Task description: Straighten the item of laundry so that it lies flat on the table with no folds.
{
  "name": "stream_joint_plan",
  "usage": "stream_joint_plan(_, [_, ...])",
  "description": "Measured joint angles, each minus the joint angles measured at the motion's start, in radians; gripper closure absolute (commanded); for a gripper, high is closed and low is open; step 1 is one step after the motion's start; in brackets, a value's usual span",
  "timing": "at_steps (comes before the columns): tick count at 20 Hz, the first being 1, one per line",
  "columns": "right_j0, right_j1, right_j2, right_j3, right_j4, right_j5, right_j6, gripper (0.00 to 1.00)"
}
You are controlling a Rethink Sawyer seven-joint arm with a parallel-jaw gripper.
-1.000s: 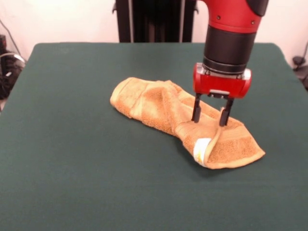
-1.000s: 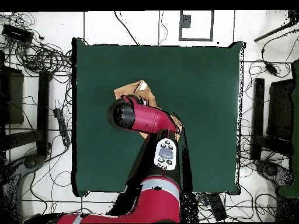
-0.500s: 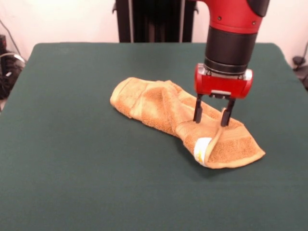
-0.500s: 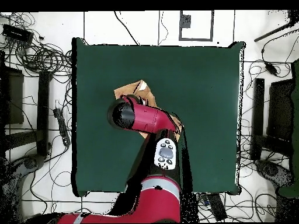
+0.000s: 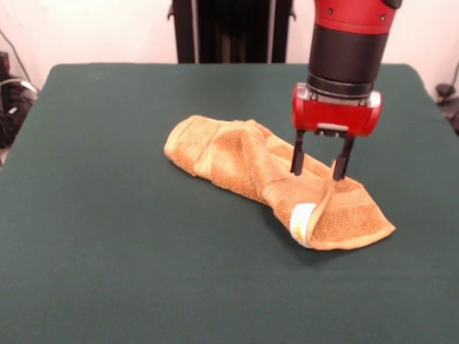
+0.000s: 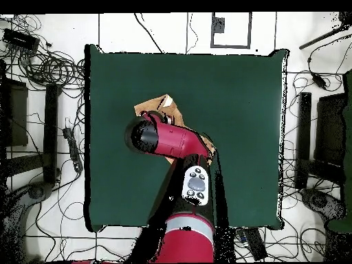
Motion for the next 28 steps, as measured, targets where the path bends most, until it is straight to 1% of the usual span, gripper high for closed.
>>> stream_joint_plan(7, [-0.005,-0.042,0.002,0.015,0.000,0.000,0.000,0.00])
stream_joint_plan(11, [-0.022,-0.061,0.006,0.033,0.000,0.000,0.000,0.00])
stream_joint_plan(13, [-0.050,-0.075,0.017,0.051,0.000,0.000,0.000,0.00])
stream_joint_plan(21, [-0.116,-0.079,0.053,0.083,0.000,0.000,0.000,0.00])
stream_joint_plan(25, [-0.128,-0.073,0.056,0.089,0.000,0.000,0.000,0.00])
stream_joint_plan(28, [-0.114,-0.071,0.048,0.091,0.000,0.000,0.000,0.00])
